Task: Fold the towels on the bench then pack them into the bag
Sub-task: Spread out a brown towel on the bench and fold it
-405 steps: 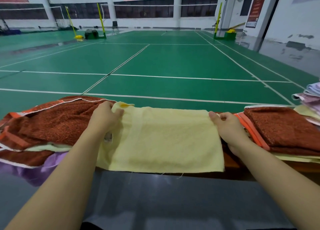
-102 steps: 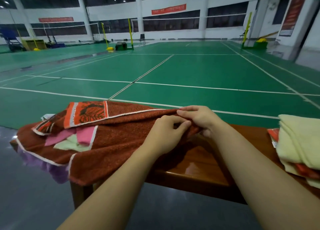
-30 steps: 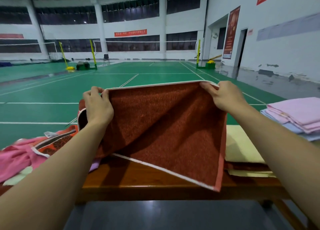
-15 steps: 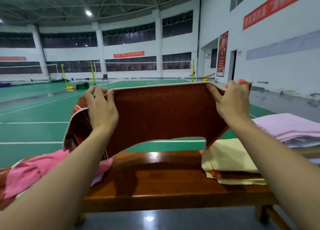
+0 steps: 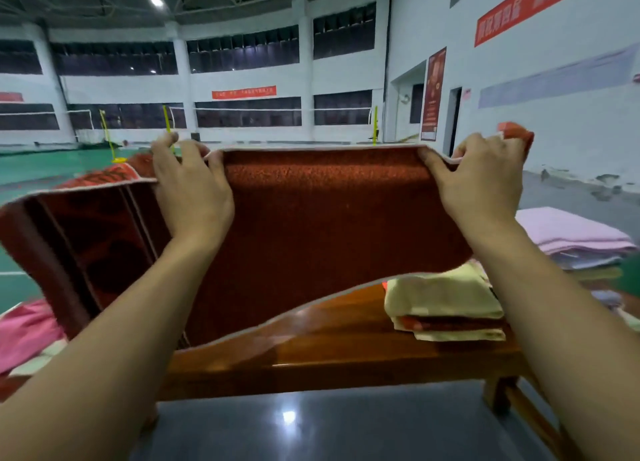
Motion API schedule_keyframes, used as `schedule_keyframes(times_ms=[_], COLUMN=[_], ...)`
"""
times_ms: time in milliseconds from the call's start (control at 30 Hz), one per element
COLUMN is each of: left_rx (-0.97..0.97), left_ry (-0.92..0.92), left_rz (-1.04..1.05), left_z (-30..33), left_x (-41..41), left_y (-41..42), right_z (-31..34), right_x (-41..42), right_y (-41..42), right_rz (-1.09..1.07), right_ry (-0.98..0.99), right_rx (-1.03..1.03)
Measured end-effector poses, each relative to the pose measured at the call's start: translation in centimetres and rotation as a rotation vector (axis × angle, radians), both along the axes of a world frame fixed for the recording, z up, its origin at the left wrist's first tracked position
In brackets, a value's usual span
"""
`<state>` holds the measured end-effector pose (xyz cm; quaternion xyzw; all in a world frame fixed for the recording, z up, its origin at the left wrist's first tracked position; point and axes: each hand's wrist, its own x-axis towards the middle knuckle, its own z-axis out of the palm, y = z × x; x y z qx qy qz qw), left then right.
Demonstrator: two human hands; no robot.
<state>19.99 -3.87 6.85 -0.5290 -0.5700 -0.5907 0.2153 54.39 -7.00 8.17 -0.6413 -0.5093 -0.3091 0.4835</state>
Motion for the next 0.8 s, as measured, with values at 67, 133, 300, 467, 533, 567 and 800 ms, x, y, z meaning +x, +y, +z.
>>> schedule_keyframes(times_ms=[67,133,300,467,533,567,800], left_rx=[-0.135,-0.251,-0.272,-0.35,-0.432,-0.454,-0.41], left_ry=[0.034,0.071,0.049,0.011,0.012,0.014,-0.086], left_rz=[0.011,0.006,-0.014,-0.095,-0.143,-0.167,-0.278], left_z=[-2.8,-5.9,-10.0,-10.6,-9.8,-9.1,-2.2], left_x=[-0.2,-0.3,-0.6,0.2,0.0,-0.3,-1.4], left_y=[2.1,4.2,7.4,10.0,11.7,12.6,15.0], right_z=[-2.7,-5.7,-9.6,-10.2,-9.6,-8.9,-2.7], right_x=[0.1,0.2,0.9,0.2,0.1,0.2,1.3], right_y=[2.4,5.0,8.7,10.7,12.0,12.7,16.5], right_rz=[-0.019,-0.039,-0.001,0.025,0.056,0.077,0.122], right_ry=[-0.04,-0.078,-0.078,-0.054,-0.075,-0.097,-0.126], right_rx=[-0.122,-0.202,-0.195,-0.278,-0.342,-0.365,-0.341])
